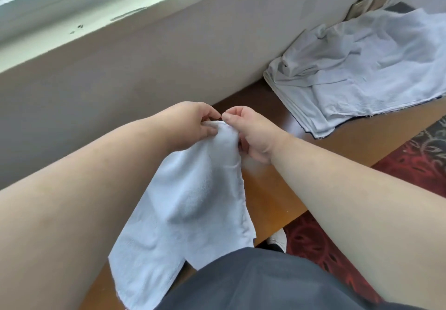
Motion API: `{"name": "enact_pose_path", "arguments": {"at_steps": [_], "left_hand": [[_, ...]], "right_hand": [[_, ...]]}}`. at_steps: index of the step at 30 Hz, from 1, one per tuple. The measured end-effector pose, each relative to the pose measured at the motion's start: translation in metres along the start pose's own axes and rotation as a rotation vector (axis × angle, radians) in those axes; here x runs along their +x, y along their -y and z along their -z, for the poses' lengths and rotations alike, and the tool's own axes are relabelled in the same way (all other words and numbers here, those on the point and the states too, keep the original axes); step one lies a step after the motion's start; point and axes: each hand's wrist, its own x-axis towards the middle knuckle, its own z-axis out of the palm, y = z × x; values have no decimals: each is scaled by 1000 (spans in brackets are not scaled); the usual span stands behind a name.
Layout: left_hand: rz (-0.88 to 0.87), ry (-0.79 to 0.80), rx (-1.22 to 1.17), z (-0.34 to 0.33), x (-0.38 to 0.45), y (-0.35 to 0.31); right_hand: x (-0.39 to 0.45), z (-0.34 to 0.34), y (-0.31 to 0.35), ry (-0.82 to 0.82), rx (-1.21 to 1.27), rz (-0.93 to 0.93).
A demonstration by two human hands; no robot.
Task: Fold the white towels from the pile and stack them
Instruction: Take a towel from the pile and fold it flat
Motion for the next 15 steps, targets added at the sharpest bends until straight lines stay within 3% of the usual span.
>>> {"name": "enact_pose_path", "arguments": {"at_steps": [3,8,11,15], "left_hand": [[75,-13,18,2,24,-2],[201,-106,-104,-3,57,-5],[300,-148,-202,-6,76,-6],[407,-176,-268,-15,105,-4]], "right_hand": [[5,25,-10,49,41,-126],[-12,67,-61,264,-669,-395],[-19,83,-83,194,-914,-476],[-20,107,-92,139,-936,-491]]}}
